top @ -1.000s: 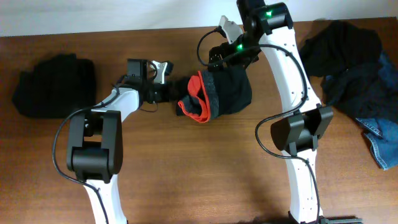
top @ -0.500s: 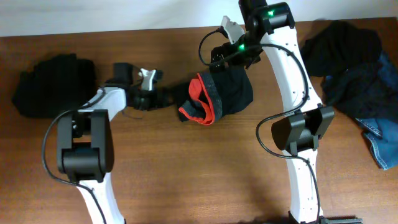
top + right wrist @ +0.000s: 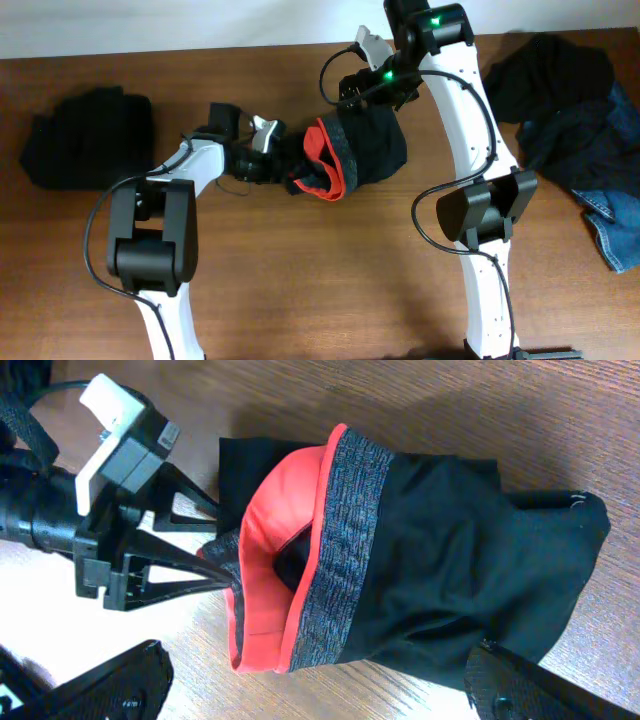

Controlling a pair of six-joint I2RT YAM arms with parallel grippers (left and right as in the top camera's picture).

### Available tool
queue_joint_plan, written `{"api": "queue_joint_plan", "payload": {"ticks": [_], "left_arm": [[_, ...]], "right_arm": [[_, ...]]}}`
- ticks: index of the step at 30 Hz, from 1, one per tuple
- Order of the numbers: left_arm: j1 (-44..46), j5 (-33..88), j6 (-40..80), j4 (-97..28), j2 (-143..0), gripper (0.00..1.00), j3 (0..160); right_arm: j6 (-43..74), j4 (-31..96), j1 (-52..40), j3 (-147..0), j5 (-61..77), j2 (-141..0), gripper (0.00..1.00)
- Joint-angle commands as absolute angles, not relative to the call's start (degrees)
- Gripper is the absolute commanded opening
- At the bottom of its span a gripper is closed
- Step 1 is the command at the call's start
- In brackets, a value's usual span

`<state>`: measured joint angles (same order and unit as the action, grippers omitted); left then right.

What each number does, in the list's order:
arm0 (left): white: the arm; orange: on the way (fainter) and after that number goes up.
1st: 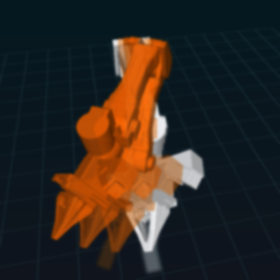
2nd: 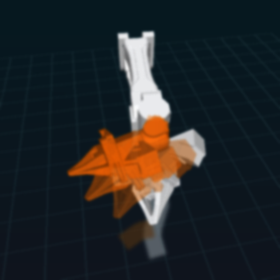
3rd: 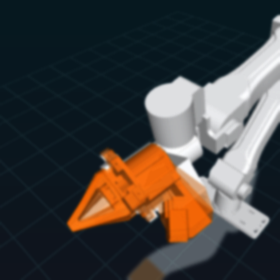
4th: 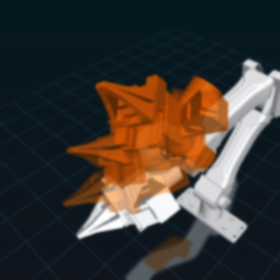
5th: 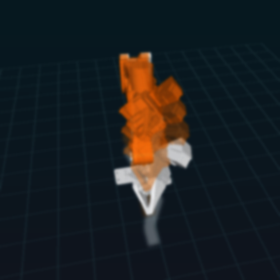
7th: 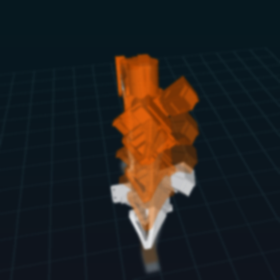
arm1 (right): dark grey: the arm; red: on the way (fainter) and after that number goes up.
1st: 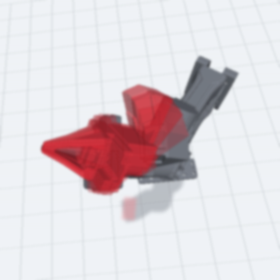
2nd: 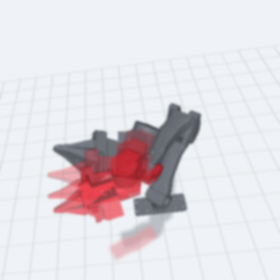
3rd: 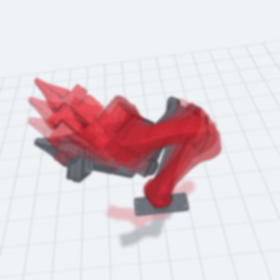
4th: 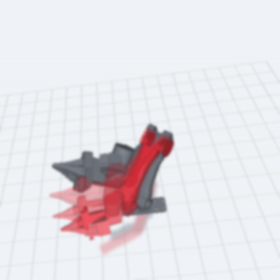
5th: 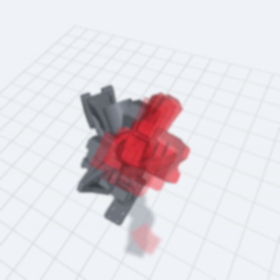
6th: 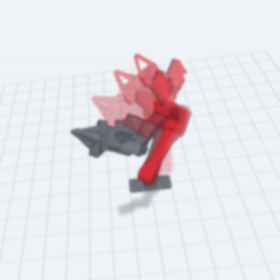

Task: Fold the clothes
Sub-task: 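Lift the bundle with the left gripper and carry it leftward, then place the bundle onto the black garment at the table's left edge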

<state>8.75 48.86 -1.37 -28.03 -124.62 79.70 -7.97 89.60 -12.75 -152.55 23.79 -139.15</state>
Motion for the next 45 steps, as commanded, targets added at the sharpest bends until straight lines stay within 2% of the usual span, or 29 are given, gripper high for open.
{"api": "queue_joint_plan", "payload": {"ticks": [1, 4, 5, 7, 9, 14, 19, 31, 39, 45], "left_arm": [[9.5, 45.06, 5.48, -24.99, -125.69, 0.67, 78.72], [9.76, 41.17, 9.82, -23.55, -125.69, 0.49, 78.72], [9.89, 40.07, 9.85, -23.57, -125.69, 0.39, 78.72], [10.24, 38.5, 9.82, -23.16, -125.69, 0.13, 78.72], [10.35, 38.06, 9.82, -21.8, -125.69, 0.06, 78.72], [10.35, 38.11, 9.85, -16.78, -125.69, 0.0, 78.74], [9.89, 38.09, 9.82, -15.94, -125.67, 0.01, 81.47], [2.09, 28.58, 9.82, -30.76, -125.67, 0.01, 105.08], [-1.74, 25.36, 9.85, -30.94, -125.67, 0.0, 108.71], [-8.19, 23.94, 9.85, -30.09, -125.67, 0.0, 109.95]], "right_arm": [[-8.8, 89.62, -12.25, -152.14, 23.35, -138.39, 0.99], [-8.8, 89.58, -12.25, -152.14, 23.33, -138.39, 0.99], [-8.8, 89.56, -12.25, -152.14, 23.33, -138.39, 0.98], [-8.82, 89.54, -12.25, -152.14, 23.33, -138.39, 0.99], [-8.8, 89.43, -12.25, -152.14, 23.33, -138.39, 0.99], [-8.8, 89.38, -12.25, -152.14, 23.35, -138.39, 0.99], [-8.8, 89.38, -12.25, -152.14, 23.33, -138.39, 0.99], [-6.22, 89.38, -10.92, -152.14, 23.35, -138.39, 0.99], [-5.56, 92.42, -8.05, -152.14, 23.53, -138.39, 0.99], [-5.76, 92.88, -7.38, -152.14, 23.49, -138.39, 0.99]]}}
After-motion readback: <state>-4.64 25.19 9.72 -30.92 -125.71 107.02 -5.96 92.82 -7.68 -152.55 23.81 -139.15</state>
